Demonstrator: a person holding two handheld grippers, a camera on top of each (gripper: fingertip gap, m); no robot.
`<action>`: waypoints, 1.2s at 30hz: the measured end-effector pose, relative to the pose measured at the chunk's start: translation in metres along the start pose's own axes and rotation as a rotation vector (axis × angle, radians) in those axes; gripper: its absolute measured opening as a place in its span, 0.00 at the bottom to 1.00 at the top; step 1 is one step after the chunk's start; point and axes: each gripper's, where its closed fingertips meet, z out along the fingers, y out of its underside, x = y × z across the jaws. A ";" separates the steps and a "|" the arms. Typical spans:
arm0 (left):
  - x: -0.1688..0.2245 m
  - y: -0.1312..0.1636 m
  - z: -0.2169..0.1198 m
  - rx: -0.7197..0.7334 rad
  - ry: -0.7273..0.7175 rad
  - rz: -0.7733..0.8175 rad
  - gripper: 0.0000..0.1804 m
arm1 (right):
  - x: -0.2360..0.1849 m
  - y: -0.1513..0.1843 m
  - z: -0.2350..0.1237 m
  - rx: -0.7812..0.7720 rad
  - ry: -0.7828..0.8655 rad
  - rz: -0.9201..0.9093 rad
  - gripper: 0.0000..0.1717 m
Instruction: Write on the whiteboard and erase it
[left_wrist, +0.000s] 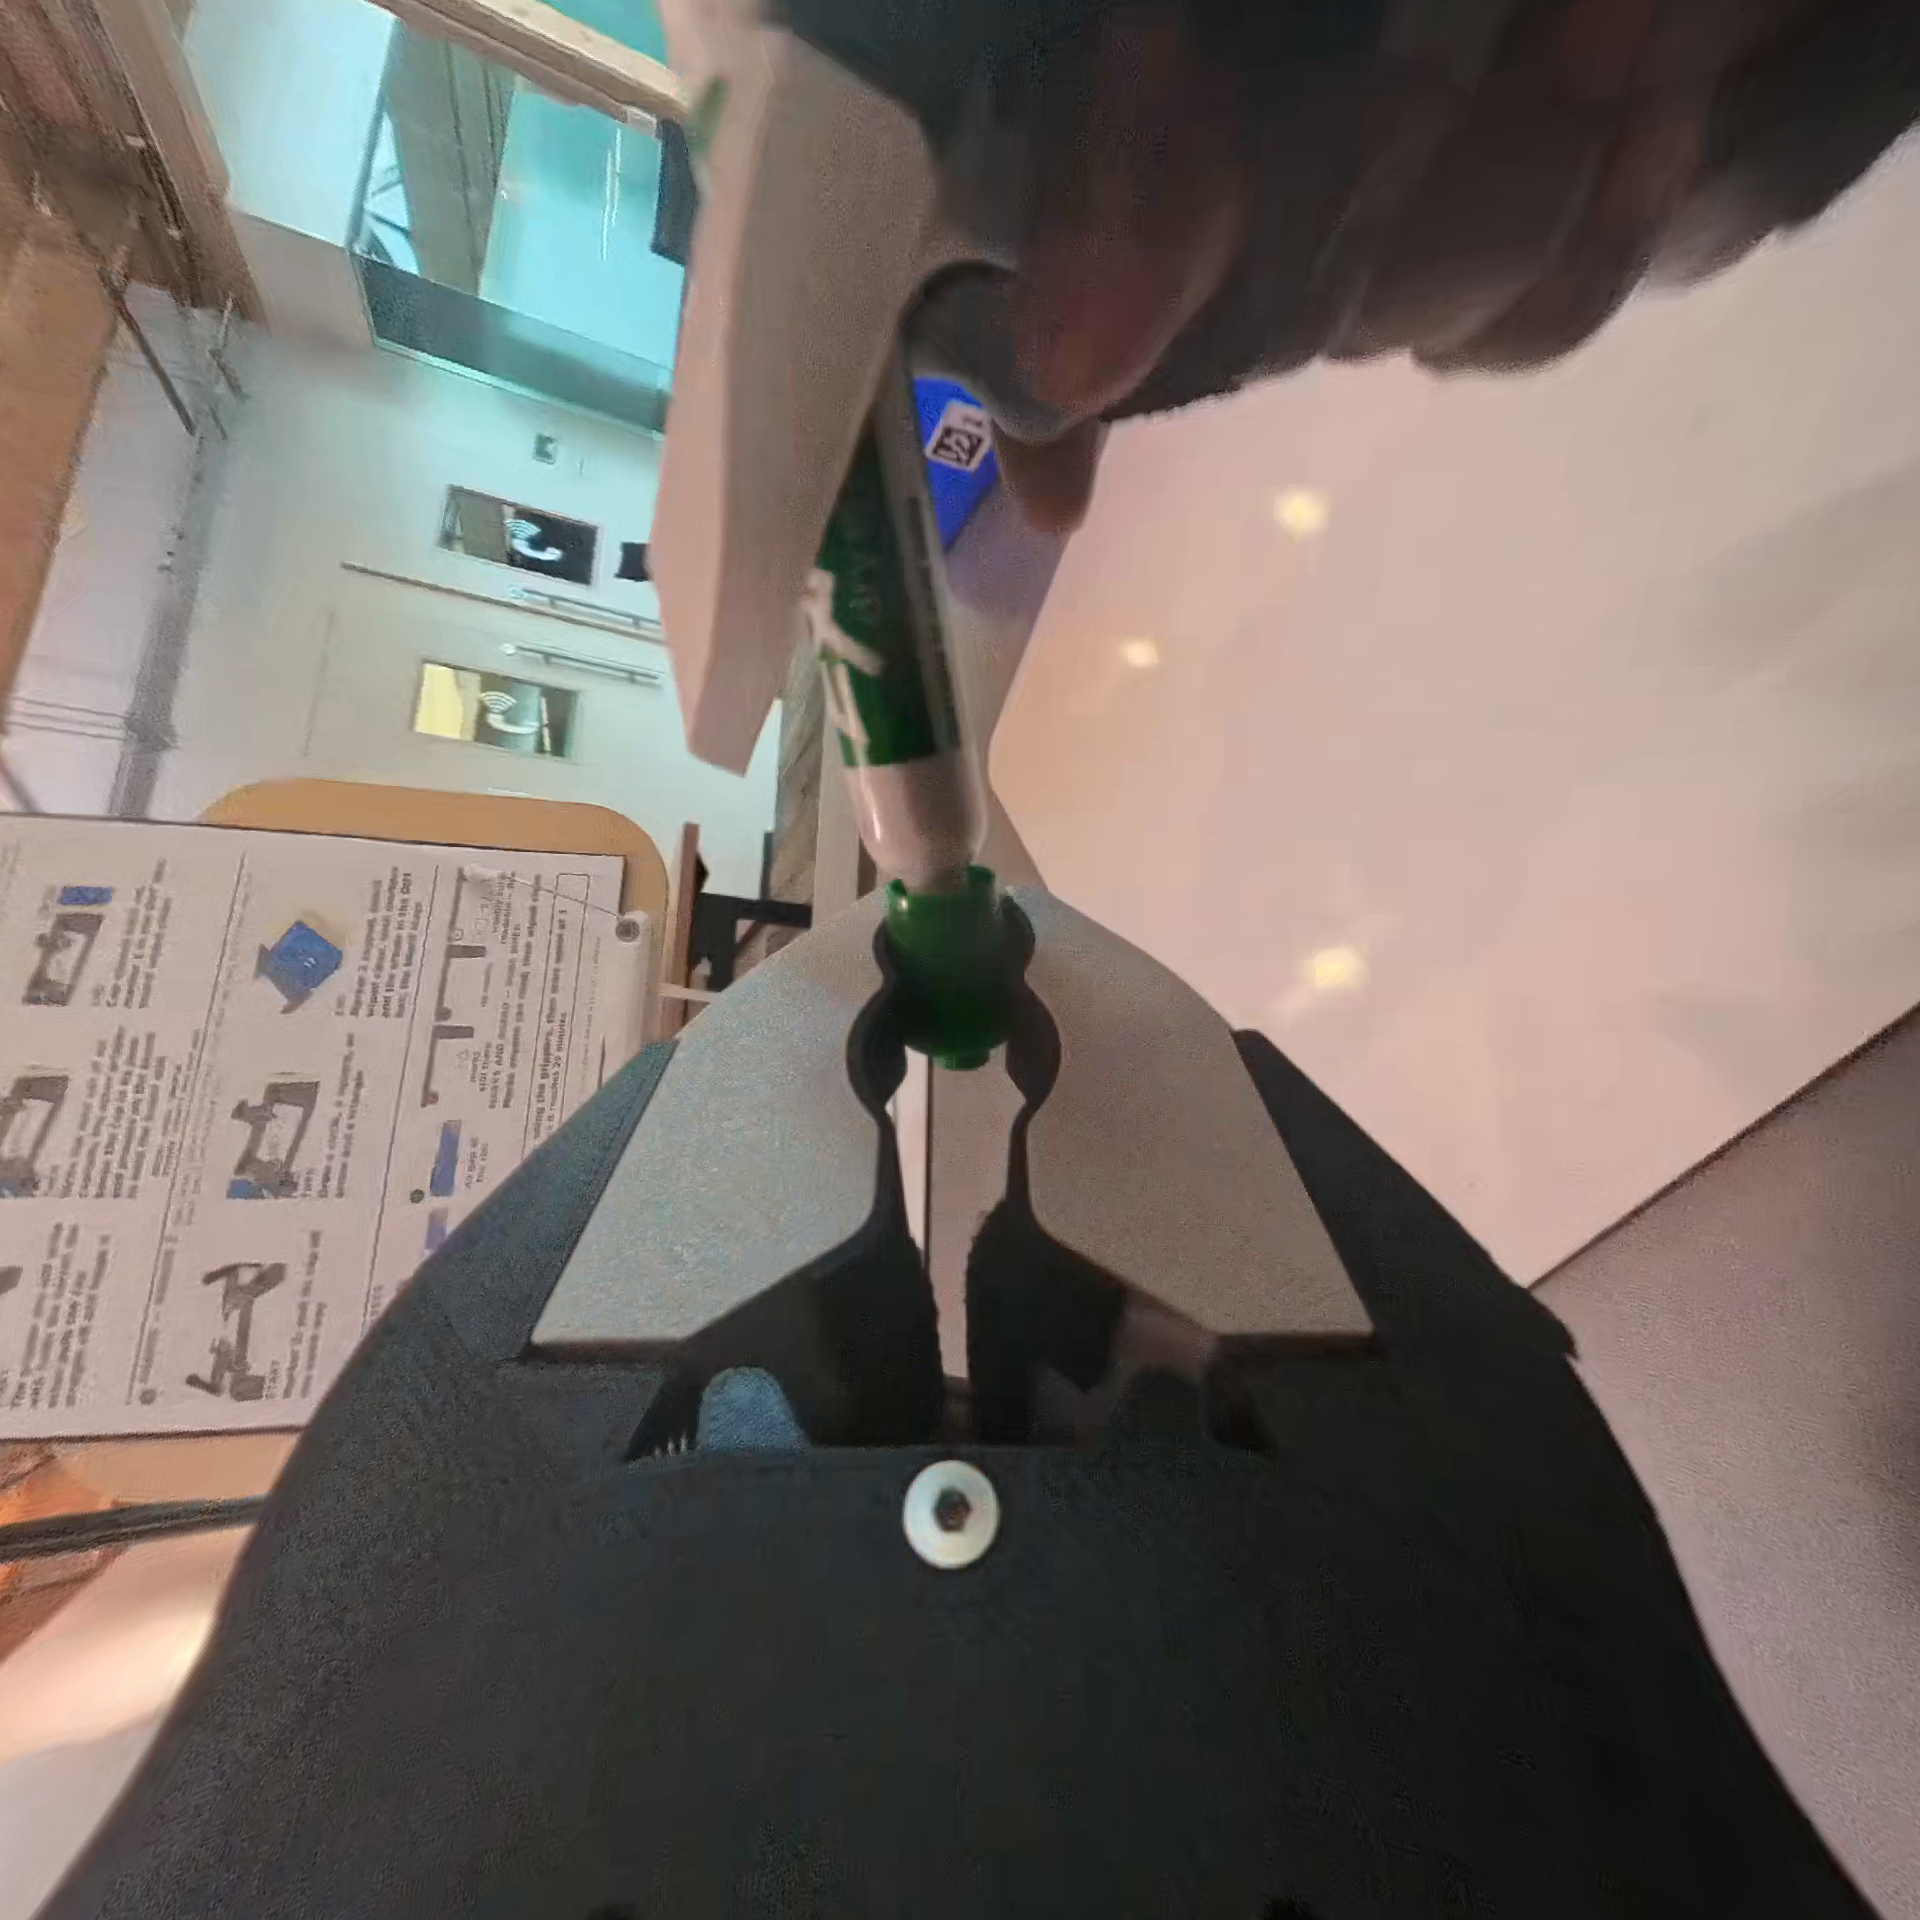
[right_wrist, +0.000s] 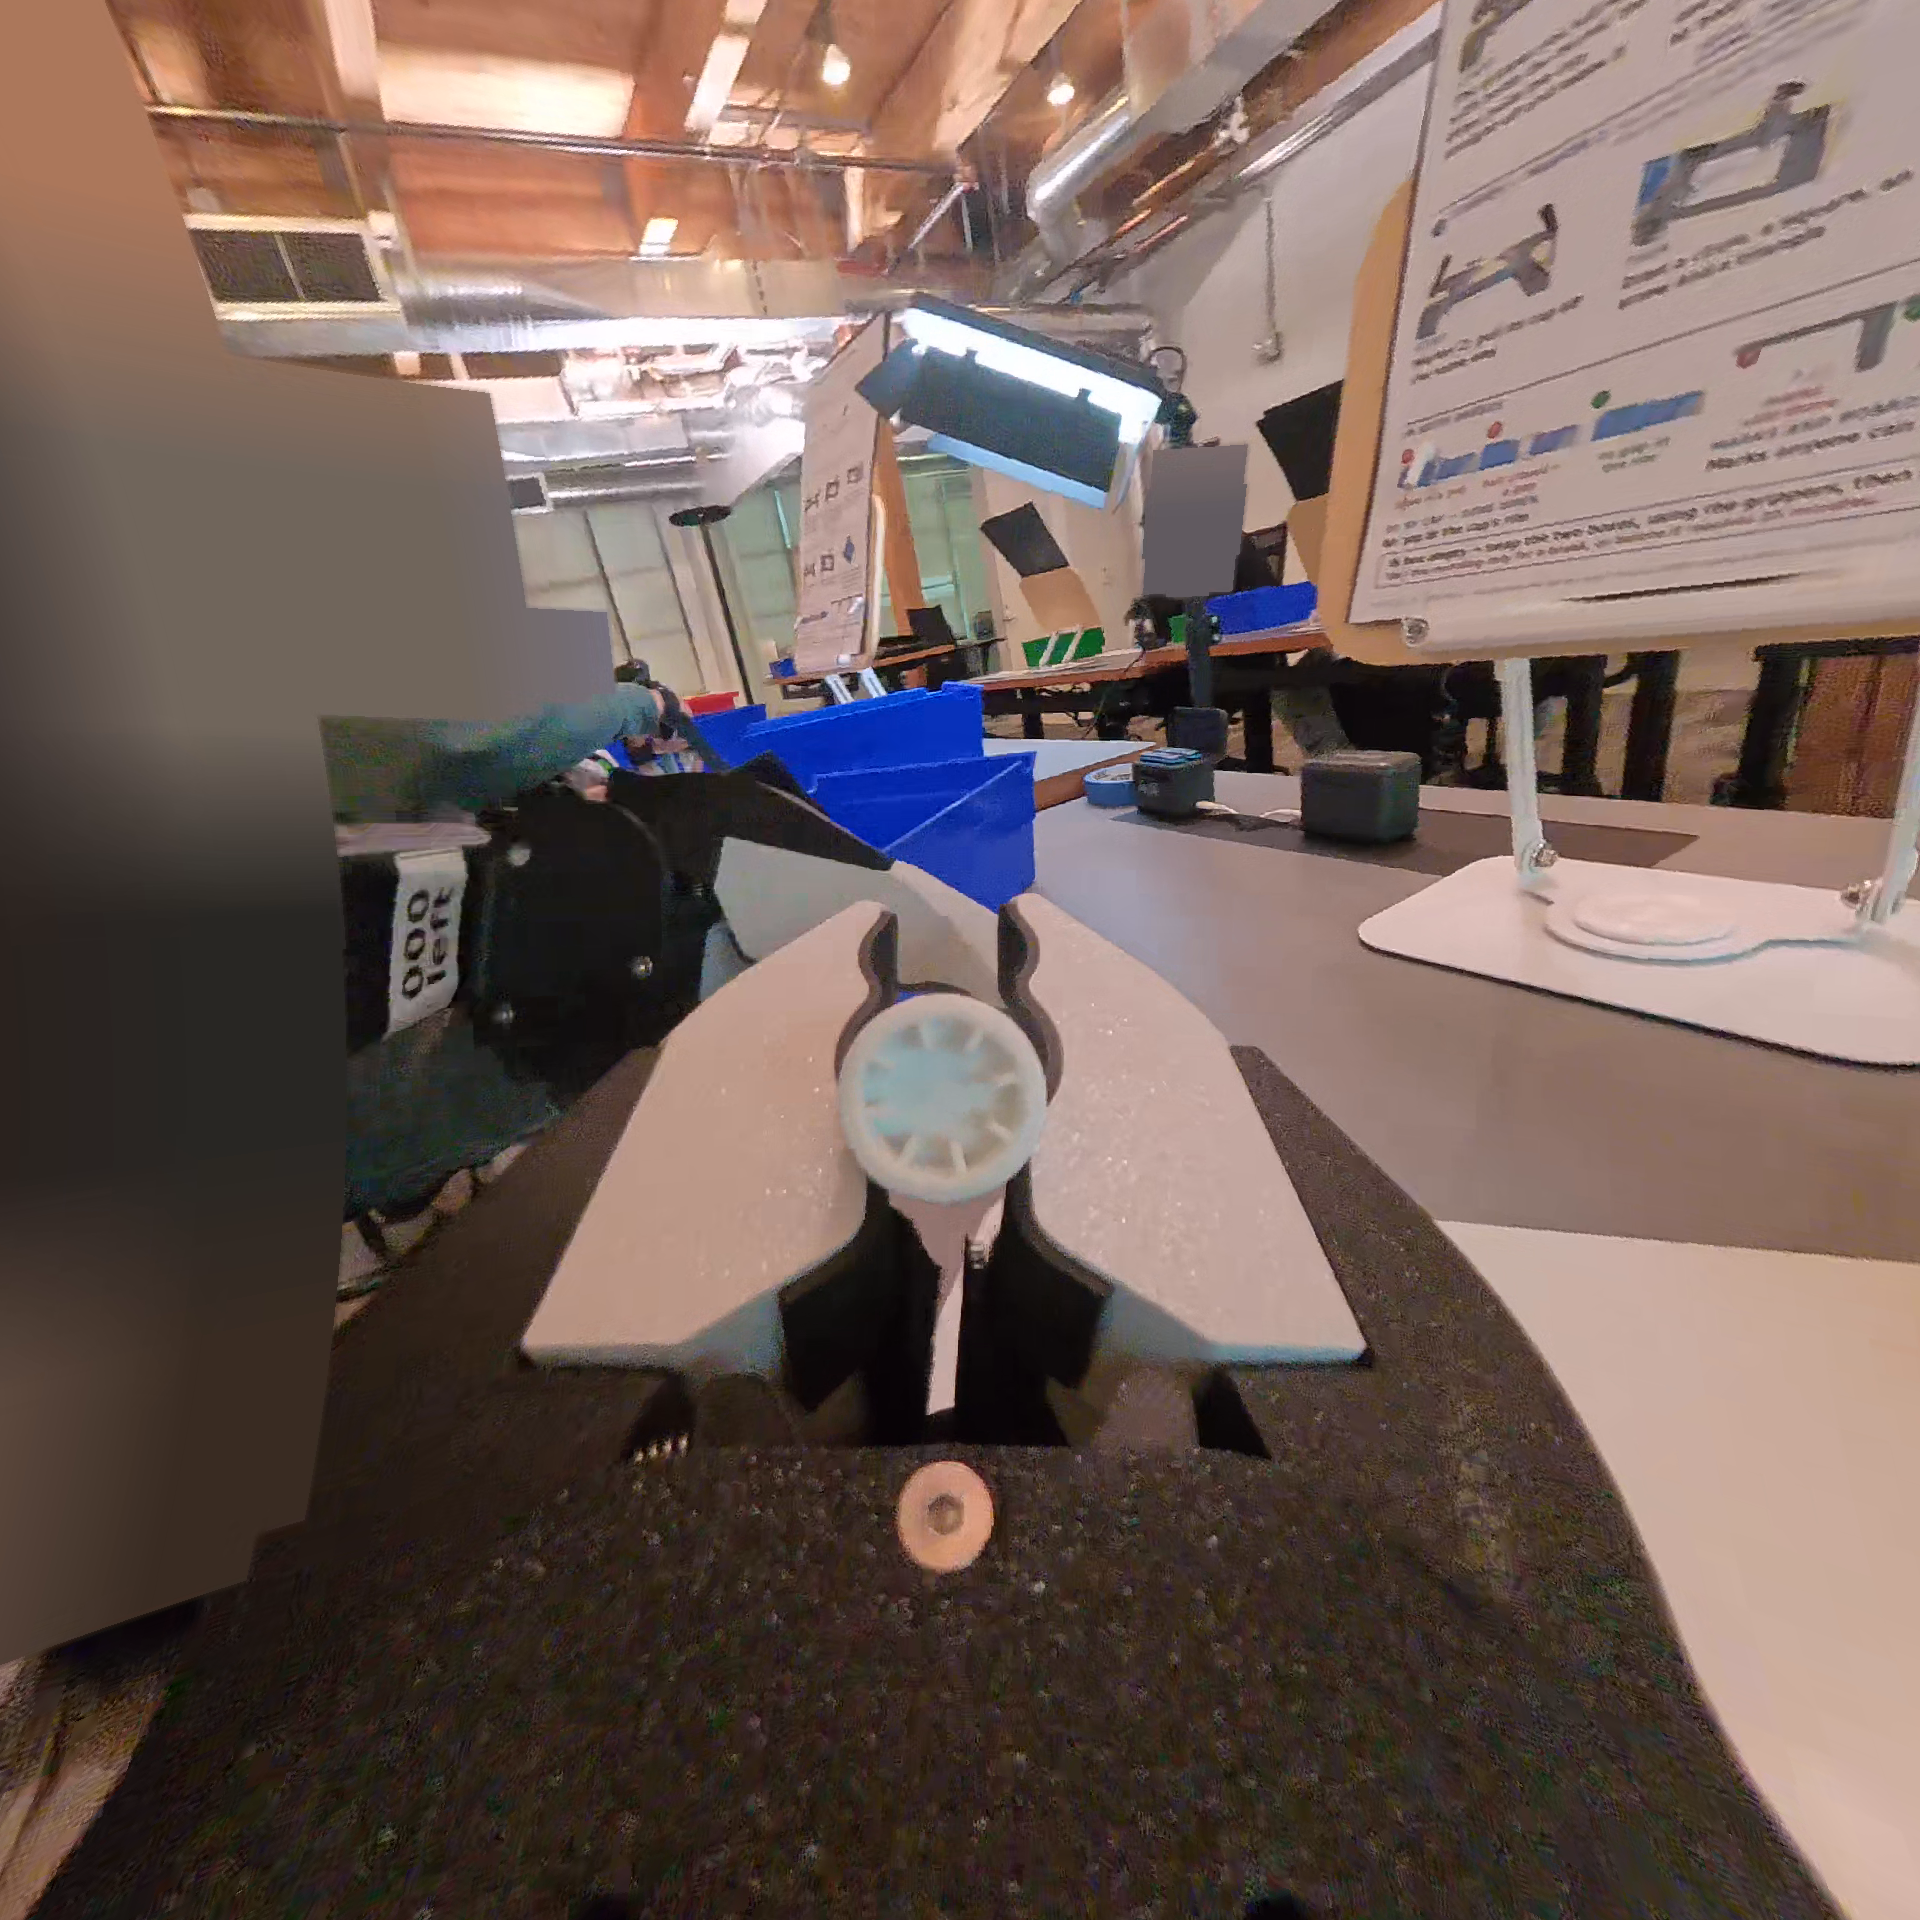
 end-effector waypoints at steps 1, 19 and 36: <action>0.005 0.002 0.004 0.005 0.032 -0.029 0.08 | 0.003 0.004 0.000 -0.014 0.024 -0.015 0.11; 0.042 -0.032 -0.005 0.230 0.541 -0.487 0.08 | -0.015 0.007 -0.023 -0.040 -0.041 -0.266 0.11; 0.061 0.028 -0.004 0.142 0.688 -0.871 0.08 | 0.002 -0.066 -0.075 0.252 0.040 -0.193 0.11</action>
